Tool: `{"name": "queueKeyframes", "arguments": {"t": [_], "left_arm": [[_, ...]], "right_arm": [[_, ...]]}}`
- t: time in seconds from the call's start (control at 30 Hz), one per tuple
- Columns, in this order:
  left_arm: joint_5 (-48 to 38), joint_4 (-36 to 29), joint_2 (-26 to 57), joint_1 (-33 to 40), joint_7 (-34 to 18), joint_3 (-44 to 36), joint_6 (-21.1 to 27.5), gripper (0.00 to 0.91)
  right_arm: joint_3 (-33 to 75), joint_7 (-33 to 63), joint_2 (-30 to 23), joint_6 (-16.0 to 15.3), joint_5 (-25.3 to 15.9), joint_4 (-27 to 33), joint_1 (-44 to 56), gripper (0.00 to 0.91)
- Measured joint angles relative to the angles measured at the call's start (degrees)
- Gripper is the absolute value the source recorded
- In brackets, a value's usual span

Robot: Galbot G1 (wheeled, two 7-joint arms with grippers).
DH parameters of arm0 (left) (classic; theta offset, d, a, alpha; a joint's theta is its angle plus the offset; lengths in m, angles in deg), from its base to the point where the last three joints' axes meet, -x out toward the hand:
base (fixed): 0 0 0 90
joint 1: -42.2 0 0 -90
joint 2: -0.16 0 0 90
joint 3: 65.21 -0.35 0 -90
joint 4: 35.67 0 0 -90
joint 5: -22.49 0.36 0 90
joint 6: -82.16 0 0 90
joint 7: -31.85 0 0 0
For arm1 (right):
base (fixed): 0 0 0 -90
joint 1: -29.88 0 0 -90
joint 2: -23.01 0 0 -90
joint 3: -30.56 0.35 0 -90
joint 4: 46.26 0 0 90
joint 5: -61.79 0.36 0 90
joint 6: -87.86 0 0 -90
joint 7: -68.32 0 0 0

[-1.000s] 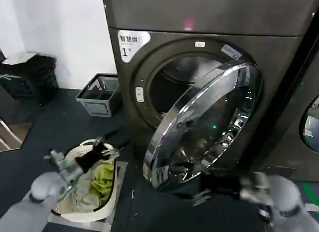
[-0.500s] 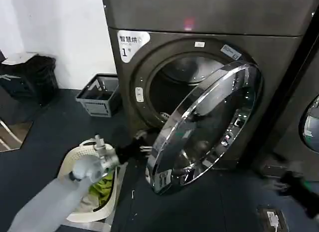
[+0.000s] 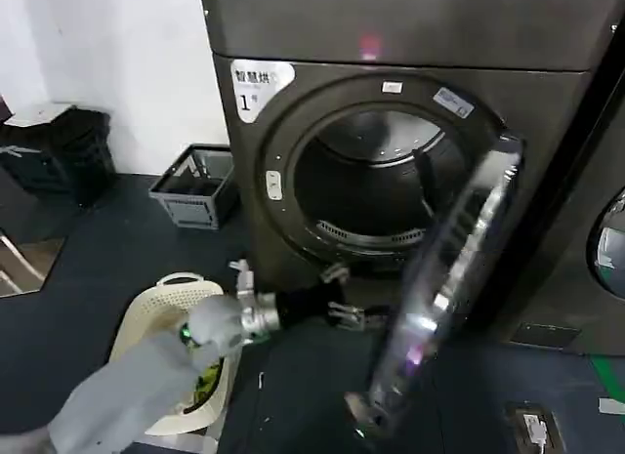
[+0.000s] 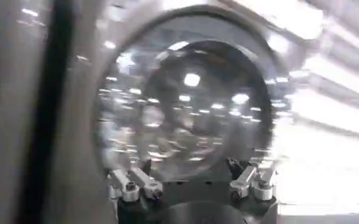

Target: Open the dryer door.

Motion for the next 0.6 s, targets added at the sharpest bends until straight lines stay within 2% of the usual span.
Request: {"name": "queueKeyframes", "arguments": {"t": [0.2,0.37,0.47,0.6], "left_arm": [[0.8,1.4,-3.9,5.9,-1.9,-7.3,-1.0,0.907],[2.0,4.0,-8.3,10.0,-5.6,-12.1,-2.0,0.907],[2.5,5.7,-10.6,11.6,-7.1,-14.5,-2.5,0.907],[2.6,7.4,-13.6,13.2,-8.8,-17.3,-2.8,0.907]], "right_arm": [[8.5,2.0,0.4,0.1,0.0,2.3,0.7,0.907],[13.3,4.0,0.7,0.2,-0.7,3.2,0.9,0.907],[16.0,5.5,0.9,-0.9,-0.8,3.1,1.4,0.907],[19.1,7.2,1.2,-0.9,-0.6,3.7,1.7,0.907]]}}
